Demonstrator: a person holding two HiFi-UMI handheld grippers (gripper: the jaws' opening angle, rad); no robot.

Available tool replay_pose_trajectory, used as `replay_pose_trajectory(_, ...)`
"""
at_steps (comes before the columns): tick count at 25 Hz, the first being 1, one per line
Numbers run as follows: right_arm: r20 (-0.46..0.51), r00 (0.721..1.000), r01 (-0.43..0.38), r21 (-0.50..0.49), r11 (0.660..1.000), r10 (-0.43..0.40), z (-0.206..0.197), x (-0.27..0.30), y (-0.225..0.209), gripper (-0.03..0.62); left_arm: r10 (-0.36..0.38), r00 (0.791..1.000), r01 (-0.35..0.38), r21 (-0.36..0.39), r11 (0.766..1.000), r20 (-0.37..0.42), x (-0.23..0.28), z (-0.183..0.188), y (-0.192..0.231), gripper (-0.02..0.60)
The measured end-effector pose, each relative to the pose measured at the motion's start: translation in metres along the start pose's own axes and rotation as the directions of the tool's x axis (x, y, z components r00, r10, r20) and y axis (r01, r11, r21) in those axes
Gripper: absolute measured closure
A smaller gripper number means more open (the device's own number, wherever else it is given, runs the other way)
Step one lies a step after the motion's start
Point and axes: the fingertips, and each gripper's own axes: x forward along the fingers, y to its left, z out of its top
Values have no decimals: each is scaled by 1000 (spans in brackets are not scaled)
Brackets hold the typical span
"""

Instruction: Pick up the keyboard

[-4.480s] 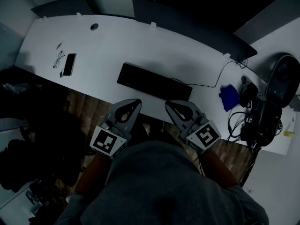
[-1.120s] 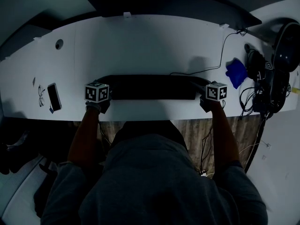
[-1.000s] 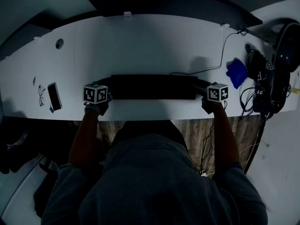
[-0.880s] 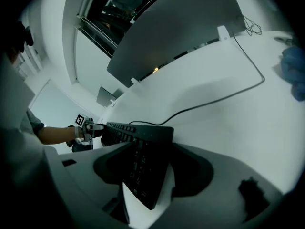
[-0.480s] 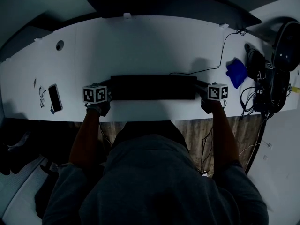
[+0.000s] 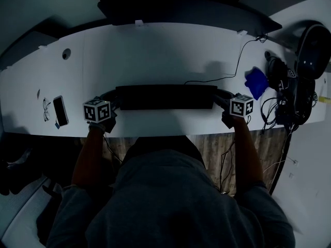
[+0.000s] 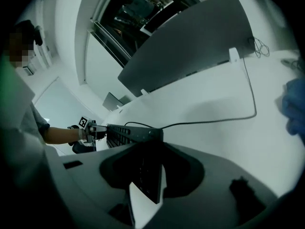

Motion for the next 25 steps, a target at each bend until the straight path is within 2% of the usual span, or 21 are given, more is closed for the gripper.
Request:
replay_pose_trajectory(7, 145, 989, 46, -167, 985, -21, 53, -27, 40, 453, 4, 988, -22, 117, 993, 151, -36, 47, -23, 407)
replay_pose_trajectory(13, 209, 978, 67, -220, 973, -21, 80, -50, 59, 450, 0, 971, -44, 180, 983, 239, -63, 81, -42, 405)
replay_pose_trajectory(20, 300, 954, 89, -306, 948, 7, 122, -81, 91, 450, -3, 942, -85, 248, 965, 335, -93, 123, -66, 399)
replay_pose_trajectory(25, 365, 931, 113, -351, 929, 25, 149, -105, 110, 448, -33, 913, -103, 308, 946, 407, -118, 152, -89, 400)
